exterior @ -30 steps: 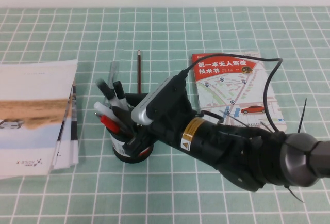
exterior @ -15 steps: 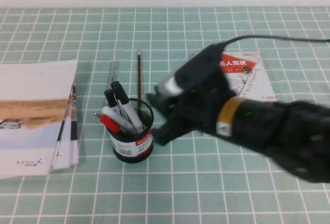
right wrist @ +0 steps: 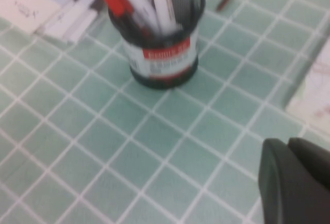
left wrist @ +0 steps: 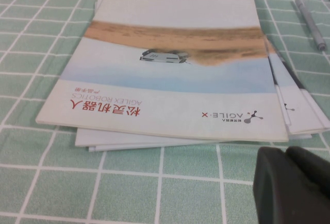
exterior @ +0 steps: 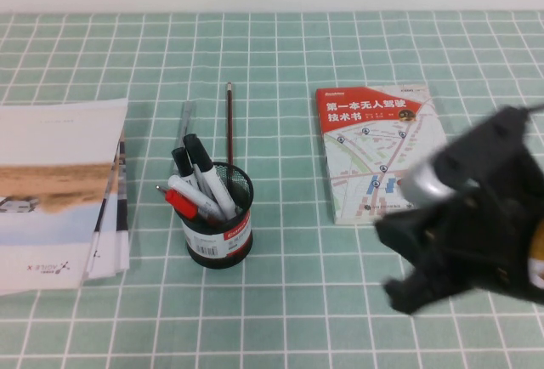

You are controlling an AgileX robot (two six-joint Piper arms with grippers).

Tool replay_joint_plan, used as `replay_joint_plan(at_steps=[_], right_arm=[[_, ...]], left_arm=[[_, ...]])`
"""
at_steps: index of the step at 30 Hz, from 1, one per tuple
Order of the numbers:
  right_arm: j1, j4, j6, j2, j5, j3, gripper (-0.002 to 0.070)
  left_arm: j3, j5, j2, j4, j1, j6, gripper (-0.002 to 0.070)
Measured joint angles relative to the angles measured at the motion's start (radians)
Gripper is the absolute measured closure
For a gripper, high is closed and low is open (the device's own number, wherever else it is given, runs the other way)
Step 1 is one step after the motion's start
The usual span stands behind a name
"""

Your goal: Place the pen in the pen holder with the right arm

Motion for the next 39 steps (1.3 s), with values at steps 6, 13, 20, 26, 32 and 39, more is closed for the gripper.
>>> replay_joint_plan(at_steps=[6,13,20,26,32,39], right_arm=[[0.0,-0.012,-0.011,-0.102,0.049,0.066,0.0694],[0.0,-0.079,-0.01,-0.117,-0.008,0.148,0.0695],[-0.13,-0.078,0.002,-0.222,-0.124,0.316,0.0695],[-0.413,-0.055,0.002,-0.462,-0.252,0.556,0.0695],[-0.643,0.019,0.002,-0.756,-0.268,0.761,0.0695],[-0.717,0.031,0.002,-0.98,-0.22,0.804,0.0695]], left_arm=[[0.0,0.0,0.0,0.0,0.0,0.0,0.0679],[0.0,0.0,0.0,0.0,0.0,0.0,0.0679],[0.0,0.0,0.0,0.0,0.0,0.0,0.0679],[0.0,0.0,0.0,0.0,0.0,0.0,0.0679],[0.0,0.0,0.0,0.0,0.0,0.0,0.0679],[0.0,0.0,0.0,0.0,0.0,0.0,0.0679]])
